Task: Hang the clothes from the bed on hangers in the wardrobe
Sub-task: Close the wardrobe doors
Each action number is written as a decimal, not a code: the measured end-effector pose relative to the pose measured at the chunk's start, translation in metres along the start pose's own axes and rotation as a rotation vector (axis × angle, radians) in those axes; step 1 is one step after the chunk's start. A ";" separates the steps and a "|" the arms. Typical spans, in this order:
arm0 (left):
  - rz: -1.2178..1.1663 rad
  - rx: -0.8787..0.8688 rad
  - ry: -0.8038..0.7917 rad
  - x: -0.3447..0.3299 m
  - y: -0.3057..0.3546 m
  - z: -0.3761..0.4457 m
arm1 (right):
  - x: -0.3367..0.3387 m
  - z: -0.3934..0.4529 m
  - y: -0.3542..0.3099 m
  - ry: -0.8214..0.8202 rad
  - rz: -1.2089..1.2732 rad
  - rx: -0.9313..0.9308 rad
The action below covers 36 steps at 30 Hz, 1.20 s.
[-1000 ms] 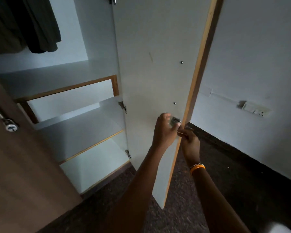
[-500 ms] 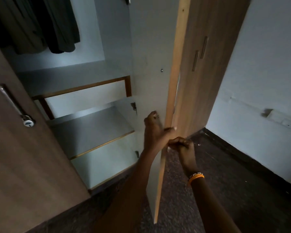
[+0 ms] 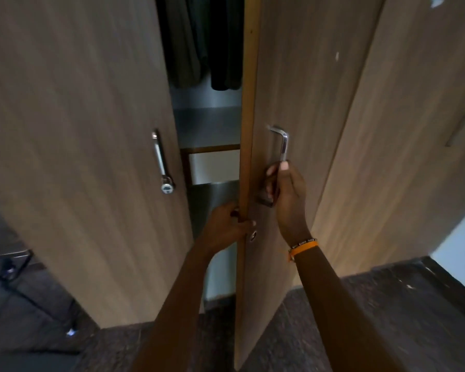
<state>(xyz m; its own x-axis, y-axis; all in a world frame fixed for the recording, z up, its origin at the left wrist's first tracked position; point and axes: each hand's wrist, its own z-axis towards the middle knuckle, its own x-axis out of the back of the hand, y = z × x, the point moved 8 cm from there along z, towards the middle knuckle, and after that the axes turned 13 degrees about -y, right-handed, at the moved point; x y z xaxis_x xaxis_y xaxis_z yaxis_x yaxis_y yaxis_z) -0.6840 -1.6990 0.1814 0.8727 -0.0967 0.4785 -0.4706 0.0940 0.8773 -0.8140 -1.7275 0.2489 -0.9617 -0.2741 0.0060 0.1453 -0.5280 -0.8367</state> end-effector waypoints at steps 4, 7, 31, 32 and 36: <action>0.420 0.022 0.393 0.091 -0.025 0.005 | -0.058 0.045 0.037 0.016 -0.005 -0.100; 0.558 0.120 0.501 0.130 -0.042 0.017 | -0.091 0.075 0.058 -0.015 -0.014 -0.125; 0.856 -0.050 0.872 0.228 -0.082 0.138 | -0.172 0.219 0.153 0.135 -0.028 -0.005; 0.860 -0.050 0.887 0.228 -0.083 0.138 | -0.172 0.221 0.154 0.139 -0.034 -0.007; 0.871 -0.052 0.896 0.228 -0.084 0.138 | -0.172 0.222 0.157 0.155 -0.033 0.004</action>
<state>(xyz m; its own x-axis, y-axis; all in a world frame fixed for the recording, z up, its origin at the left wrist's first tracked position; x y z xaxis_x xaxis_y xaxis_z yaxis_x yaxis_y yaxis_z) -0.4635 -1.8653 0.2215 0.0649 0.7232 0.6876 -0.9476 -0.1713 0.2695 -0.5744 -1.9415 0.2384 -0.9903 -0.1291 -0.0516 0.1137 -0.5383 -0.8350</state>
